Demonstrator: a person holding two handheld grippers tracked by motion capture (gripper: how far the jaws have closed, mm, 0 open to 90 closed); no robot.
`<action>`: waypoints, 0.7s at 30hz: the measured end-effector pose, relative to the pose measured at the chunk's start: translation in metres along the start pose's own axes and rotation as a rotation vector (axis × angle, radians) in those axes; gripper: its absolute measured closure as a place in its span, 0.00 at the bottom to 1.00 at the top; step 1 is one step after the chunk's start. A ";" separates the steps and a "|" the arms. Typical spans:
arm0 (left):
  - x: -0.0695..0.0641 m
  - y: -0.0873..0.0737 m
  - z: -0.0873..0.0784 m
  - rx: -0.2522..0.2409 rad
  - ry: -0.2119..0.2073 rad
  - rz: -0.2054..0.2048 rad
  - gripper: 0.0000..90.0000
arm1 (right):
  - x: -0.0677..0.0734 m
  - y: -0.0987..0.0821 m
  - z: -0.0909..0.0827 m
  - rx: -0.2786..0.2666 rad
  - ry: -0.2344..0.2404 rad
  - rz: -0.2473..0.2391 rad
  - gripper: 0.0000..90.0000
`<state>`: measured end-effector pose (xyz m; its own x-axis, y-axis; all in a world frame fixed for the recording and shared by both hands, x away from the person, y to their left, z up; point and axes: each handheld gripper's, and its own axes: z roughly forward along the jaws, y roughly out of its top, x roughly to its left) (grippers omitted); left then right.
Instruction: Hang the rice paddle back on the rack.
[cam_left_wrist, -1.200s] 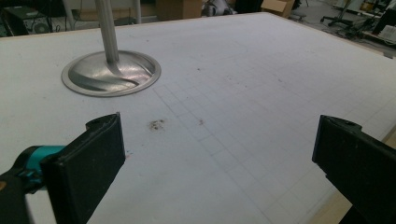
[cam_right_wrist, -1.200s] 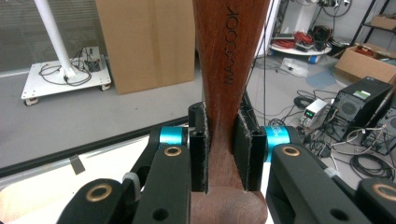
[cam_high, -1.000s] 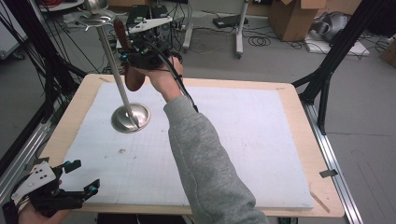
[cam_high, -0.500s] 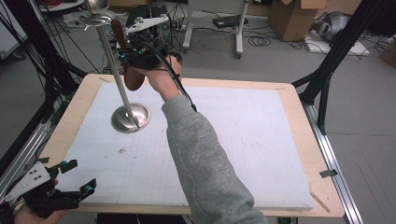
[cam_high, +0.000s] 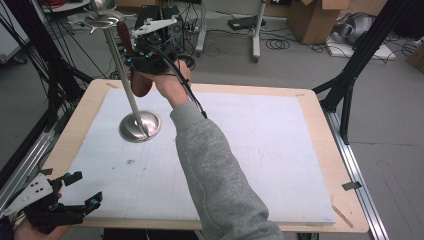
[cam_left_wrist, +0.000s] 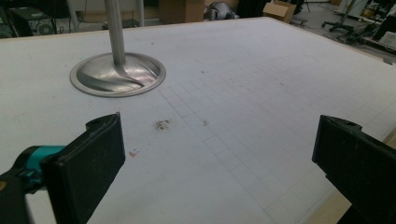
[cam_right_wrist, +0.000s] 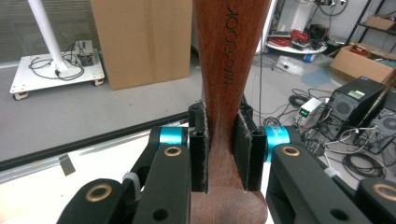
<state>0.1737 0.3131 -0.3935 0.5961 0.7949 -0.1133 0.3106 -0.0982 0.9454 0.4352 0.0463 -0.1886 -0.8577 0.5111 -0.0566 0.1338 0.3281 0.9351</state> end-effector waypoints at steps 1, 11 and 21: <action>0.000 0.000 0.000 0.001 -0.003 0.002 0.03 | 0.000 0.000 0.001 -0.001 -0.003 -0.006 0.86; 0.002 -0.001 -0.004 -0.001 0.006 -0.003 0.03 | 0.000 0.000 0.007 -0.008 0.002 0.010 0.86; 0.002 -0.002 -0.005 -0.002 -0.006 -0.001 0.03 | 0.002 -0.004 0.008 -0.043 0.005 -0.011 0.68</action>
<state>0.1707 0.3174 -0.3945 0.6000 0.7916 -0.1156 0.3094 -0.0964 0.9460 0.4374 0.0522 -0.1955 -0.8616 0.5033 -0.0658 0.1026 0.2996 0.9485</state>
